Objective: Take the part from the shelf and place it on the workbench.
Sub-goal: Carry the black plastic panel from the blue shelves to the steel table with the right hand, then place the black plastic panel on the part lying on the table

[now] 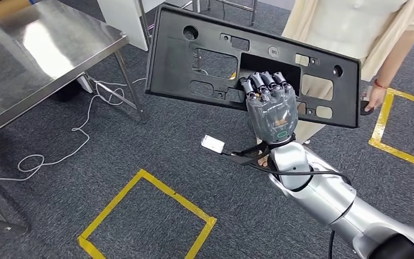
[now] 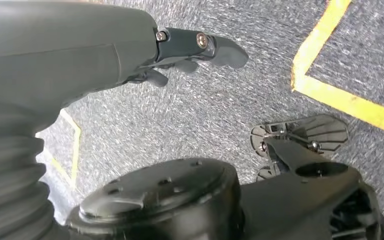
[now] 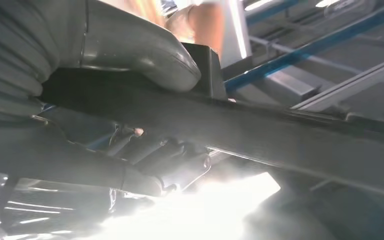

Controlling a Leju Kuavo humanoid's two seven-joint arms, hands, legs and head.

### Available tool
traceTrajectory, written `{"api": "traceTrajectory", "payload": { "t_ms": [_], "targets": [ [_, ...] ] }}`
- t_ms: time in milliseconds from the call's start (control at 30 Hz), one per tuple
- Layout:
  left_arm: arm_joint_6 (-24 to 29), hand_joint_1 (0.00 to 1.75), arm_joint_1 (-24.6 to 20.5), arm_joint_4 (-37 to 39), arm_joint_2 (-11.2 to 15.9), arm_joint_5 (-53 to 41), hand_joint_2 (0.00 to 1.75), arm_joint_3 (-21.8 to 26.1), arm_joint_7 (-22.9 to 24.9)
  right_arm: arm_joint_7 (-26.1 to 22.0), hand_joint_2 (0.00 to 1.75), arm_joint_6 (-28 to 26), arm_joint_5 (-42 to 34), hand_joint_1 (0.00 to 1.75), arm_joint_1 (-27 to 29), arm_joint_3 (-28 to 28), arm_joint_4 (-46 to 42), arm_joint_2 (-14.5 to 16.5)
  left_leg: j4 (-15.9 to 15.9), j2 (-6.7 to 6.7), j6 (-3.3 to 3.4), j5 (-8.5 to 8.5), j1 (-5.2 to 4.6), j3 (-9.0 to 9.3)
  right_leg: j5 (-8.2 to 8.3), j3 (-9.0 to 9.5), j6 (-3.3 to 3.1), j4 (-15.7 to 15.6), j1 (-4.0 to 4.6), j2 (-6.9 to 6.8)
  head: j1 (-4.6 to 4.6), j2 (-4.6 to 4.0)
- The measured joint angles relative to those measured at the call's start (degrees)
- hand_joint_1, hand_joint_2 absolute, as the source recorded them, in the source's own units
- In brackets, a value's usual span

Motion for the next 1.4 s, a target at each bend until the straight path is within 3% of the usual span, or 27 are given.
{"api": "traceTrajectory", "payload": {
  "t_ms": [33, 100, 167, 200, 233, 267, 333, 467, 500, 567, 600, 633, 700, 733, 800, 833, 867, 933, 1000, 1067, 1133, 1233, 1300, 1333, 1400],
  "targets": [
    [0.0, 0.0, 0.0, 0.0, 0.0, 0.0, 1.75, 0.0, 0.0, -0.1, 1.75, -0.1, 0.0, 1.75, -0.1, 0.2, 0.0, 0.0, -0.7, -0.59, 0.05, 0.25, 0.19, 0.37, -0.09, -0.06, 0.16, 0.1, 0.09, -0.15, -0.03, 0.0],
    [0.0, 0.0, 0.1, 0.0, -0.1, 0.0, 1.75, -0.1, 0.0, -0.5, 1.75, -0.5, 0.0, 1.75, -0.3, 0.6, 0.1, 0.0, -2.0, -1.91, 0.18, 1.01, 0.79, 1.27, -1.33, -1.16, 0.22, 2.7, 0.16, 1.8, 0.04, 0.0],
    [0.0, 0.0, 0.0, 0.0, -0.3, 0.1, 1.75, -0.2, 0.0, -0.8, 1.75, -0.8, 0.0, 1.75, -0.3, 0.9, 0.2, -0.2, -2.5, -3.22, 0.2, 1.34, 1.27, 1.62, -3.88, -4.62, -0.03, 9.5, -0.17, 4.53, 0.28, 0.0],
    [0.0, 0.0, 0.0, 0.0, -0.4, 0.1, 1.75, -0.2, 0.0, -0.9, 1.75, -0.8, 0.0, 1.75, -0.2, 1.1, 0.3, -0.3, -2.5, -3.96, 0.18, 1.36, 1.35, 1.63, -4.93, -6.6, 0.04, 13.1, -0.33, 5.1, 0.44, 0.0],
    [0.0, 0.0, 0.0, 0.0, -0.4, 0.1, 1.75, -0.2, 0.0, -1.0, 1.75, -0.8, 0.0, 1.75, -0.1, 1.2, 0.4, -0.4, -2.4, -4.76, 0.09, 1.33, 1.43, 1.68, -5.2, -8.01, 0.35, 15.3, -0.54, 5.28, 0.5, 0.0],
    [-0.1, 0.0, 0.0, 0.0, -0.5, 0.1, 1.75, -0.2, -0.1, -1.0, 1.75, -0.8, 0.0, 1.75, 0.0, 1.4, 0.6, -0.4, -2.4, -5.57, -0.08, 1.25, 1.53, 1.74, -4.59, -8.42, 0.88, 15.4, -0.75, 5.32, 0.52, 0.0],
    [-0.2, 0.0, 0.0, 0.0, -0.6, 0.1, 1.75, -0.2, -0.2, -1.0, 1.75, -0.8, 0.0, 1.75, 0.1, 1.5, 0.7, -0.5, -2.2, -6.68, -0.42, 1.08, 1.74, 1.91, -2.47, -7.52, 1.87, 12.5, -1.14, 5.37, 0.55, 0.0],
    [-0.3, 0.0, 0.0, 0.0, -0.6, 0.1, 1.75, -0.2, -0.3, -1.0, 1.75, -0.8, 0.0, 1.75, 0.1, 1.5, 0.7, -0.5, -2.0, -7.19, -0.72, 0.89, 1.9, 2.0, -0.82, -6.12, 2.47, 9.1, -1.44, 5.55, 0.54, 0.0],
    [-0.3, 0.0, 0.0, 0.0, -0.6, 0.1, 1.75, -0.2, -0.3, -1.0, 1.75, -0.8, 0.0, 1.75, 0.1, 1.6, 0.7, -0.5, -1.7, -7.55, -1.13, 0.61, 1.94, 1.87, -0.08, -5.06, 2.84, 6.8, -1.72, 6.41, 0.61, 0.0],
    [-0.4, 0.0, -0.1, 0.0, -0.5, 0.0, 1.75, -0.2, -0.5, -0.9, 1.75, -0.5, 0.0, 1.75, 0.2, 1.6, 0.8, -0.5, -0.6, -8.62, -2.15, -0.14, 2.11, 1.17, 1.26, -2.93, 2.54, 2.3, -2.08, 7.28, 0.64, 0.0],
    [-0.4, 0.0, -0.1, 0.0, -0.5, -0.1, 1.75, -0.2, -0.6, -0.7, 1.75, -0.1, -0.1, 1.75, 0.2, 1.6, 0.7, -0.5, 0.5, -8.3, -2.68, -0.86, 2.17, 0.56, 1.39, -2.26, 2.02, 1.1, -2.16, 7.41, 0.58, 0.0],
    [-0.4, 0.0, -0.1, 0.0, -0.5, -0.2, 1.75, -0.3, -0.7, -0.4, 1.75, 0.3, -0.1, 1.75, 0.3, 1.6, 0.7, -0.5, 2.3, -7.41, -3.03, -1.88, 2.27, -0.39, 1.32, -2.09, 1.28, 1.0, -2.04, 6.73, 0.38, 0.0],
    [-0.5, 0.0, -0.2, 0.0, -0.5, -0.4, 1.75, -0.3, -0.8, 0.3, 1.75, 1.0, -0.1, 1.75, 0.2, 1.6, 0.5, -0.7, 8.8, -4.86, -3.59, -5.06, 2.36, -3.5, 1.08, -1.83, 0.65, 1.0, -1.82, 5.79, 0.14, 0.0],
    [-0.6, 0.0, -0.4, 0.0, -0.5, -0.4, 1.75, -0.3, -1.0, 0.7, 1.75, 1.2, -0.1, 1.75, 0.2, 1.7, 0.5, -0.8, 12.5, -4.27, -3.71, -6.5, 2.39, -5.34, 0.94, -1.75, 0.43, 1.0, -1.61, 5.29, 0.12, 0.0],
    [-0.7, 0.0, -0.8, 0.0, -0.5, -0.6, 1.75, -0.3, -1.2, 1.2, 1.75, 1.4, -0.1, 1.75, 0.2, 2.1, 0.5, -1.0, 16.0, -3.97, -3.42, -6.87, 2.3, -7.0, 0.66, -1.48, 0.03, 1.0, -1.11, 4.19, 0.09, 0.0],
    [-0.7, 0.0, -0.8, 0.0, -0.5, -0.8, 1.75, -0.4, -1.2, 1.4, 1.75, 1.5, -0.1, 1.75, 0.1, 2.3, 0.4, -1.1, 14.7, -3.83, -2.93, -5.48, 2.16, -6.29, 0.52, -1.26, -0.16, 1.0, -0.81, 3.69, 0.1, 0.0],
    [-0.7, 0.0, -0.7, 0.0, -0.5, -1.0, 1.75, -0.4, -1.2, 1.6, 1.75, 1.5, -0.1, 1.75, 0.1, 2.5, 0.4, -1.1, 11.4, -3.43, -2.15, -3.39, 1.87, -4.67, 0.39, -0.99, -0.36, 1.0, -0.48, 3.23, 0.1, 0.0],
    [-0.6, 0.0, -0.3, 0.0, -0.3, -1.2, 1.75, -0.4, -1.1, 1.9, 1.75, 1.5, 0.0, 1.75, -0.2, 2.6, 0.2, -1.1, 4.4, -1.25, -0.23, -0.53, 0.9, -1.31, 0.19, -0.55, -0.56, 0.8, -0.04, 2.36, 0.32, 0.0],
    [-0.5, 0.0, 0.1, -0.1, -0.1, -1.2, 1.75, -0.4, -1.1, 2.0, 1.75, 1.5, 0.0, 1.75, -0.4, 2.9, 0.2, -1.2, 1.2, 0.29, 0.84, -0.38, -0.02, 0.04, 0.14, -0.49, -0.44, 0.5, -0.01, 1.32, 0.43, 0.0],
    [-0.6, 0.0, 0.2, -0.1, 0.0, -1.2, 1.75, -0.4, -1.1, 2.0, 1.75, 1.4, 0.0, 1.75, -0.4, 3.3, 0.2, -1.2, -0.5, -0.54, 1.2, -0.13, -0.09, 0.6, 0.19, -0.48, -0.11, 0.1, 0.11, 0.22, 0.32, 0.0],
    [-0.5, 0.0, 0.3, -0.1, -0.2, -1.2, 1.75, -0.4, -1.2, 2.0, 1.75, 1.4, 0.0, 1.75, -0.6, 3.5, 0.2, -1.1, -2.4, -1.81, 1.28, 0.89, 0.42, 1.66, -0.32, -0.93, 0.08, 1.2, 0.21, 1.46, 0.47, 0.0],
    [-0.4, 0.0, 0.4, 0.0, -0.5, -1.2, 1.75, -0.4, -1.2, 1.9, 1.75, 1.3, 0.0, 1.75, -0.8, 3.8, 0.3, -1.2, -3.3, -3.62, 1.07, 1.51, 0.96, 2.3, -3.73, -5.44, 0.17, 10.4, -0.28, 5.07, 0.82, 0.0],
    [-0.4, 0.0, 0.3, 0.0, -0.7, -1.2, 1.75, -0.4, -1.2, 1.7, 1.75, 1.2, 0.0, 1.75, -0.5, 4.0, 0.5, -1.3, -3.2, -5.14, 0.77, 1.42, 1.14, 2.35, -4.64, -8.11, 0.99, 14.7, -0.86, 5.47, 0.9, 0.0],
    [-0.4, 0.0, 0.3, 0.0, -0.7, -1.1, 1.75, -0.4, -1.2, 1.5, 1.75, 1.2, 0.0, 1.75, -0.4, 4.1, 0.6, -1.3, -3.1, -5.92, 0.47, 1.3, 1.32, 2.41, -3.77, -7.93, 1.74, 13.8, -1.21, 5.5, 0.92, 0.0],
    [-0.3, 0.0, 0.3, 0.0, -0.9, -1.0, 1.75, -0.4, -1.2, 1.0, 1.75, 1.1, 0.0, 1.75, -0.4, 4.1, 0.8, -1.1, -2.3, -7.31, -0.56, 0.7, 1.79, 2.44, -0.42, -4.8, 3.52, 6.7, -2.1, 6.27, 0.94, 0.0]
  ]
}}
